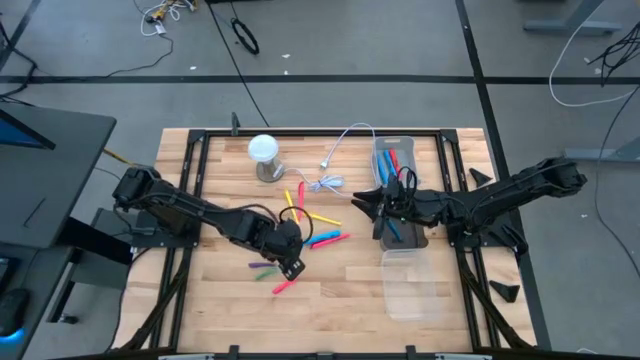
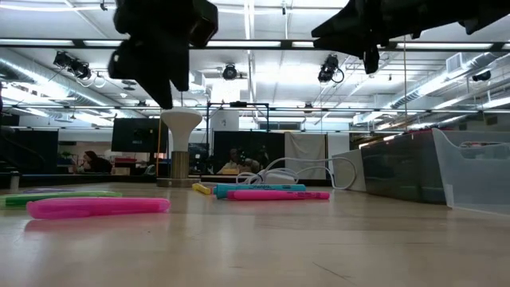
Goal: Pick & Place Markers
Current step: Put the pink mini marker into the black bin
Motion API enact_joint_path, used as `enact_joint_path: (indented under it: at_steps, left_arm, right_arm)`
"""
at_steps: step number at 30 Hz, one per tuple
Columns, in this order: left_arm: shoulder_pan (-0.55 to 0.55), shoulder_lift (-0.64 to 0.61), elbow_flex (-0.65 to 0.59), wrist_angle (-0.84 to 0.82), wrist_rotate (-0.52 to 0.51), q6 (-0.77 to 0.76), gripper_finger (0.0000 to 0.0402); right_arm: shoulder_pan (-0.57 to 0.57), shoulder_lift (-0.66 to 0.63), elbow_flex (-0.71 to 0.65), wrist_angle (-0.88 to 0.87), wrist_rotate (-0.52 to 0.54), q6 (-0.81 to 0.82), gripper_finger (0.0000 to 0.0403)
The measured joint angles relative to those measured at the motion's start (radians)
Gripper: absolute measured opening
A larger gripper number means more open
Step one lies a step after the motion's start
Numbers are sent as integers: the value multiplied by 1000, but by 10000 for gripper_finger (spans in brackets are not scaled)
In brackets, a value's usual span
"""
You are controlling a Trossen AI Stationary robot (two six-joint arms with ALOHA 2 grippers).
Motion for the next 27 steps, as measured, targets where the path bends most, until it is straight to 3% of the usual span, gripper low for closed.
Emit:
enact_joint_path:
  at_steps: [7, 14, 19, 27]
  left_arm:
    - [-72, 2, 0, 0, -11, -101, 193]
    - [-130, 69, 0, -1, -32, -202, 193]
    - [-133, 123, 0, 0, -21, -234, 193]
    - [-132, 181, 0, 11, 0, -220, 193]
  right_arm:
    - [1, 0, 0, 9, -1, 37, 100]
    - [1, 0, 0, 117, -1, -157, 100]
    - [1, 0, 0, 213, -6, -157, 100]
    - [1, 0, 0, 328, -131, -147, 100]
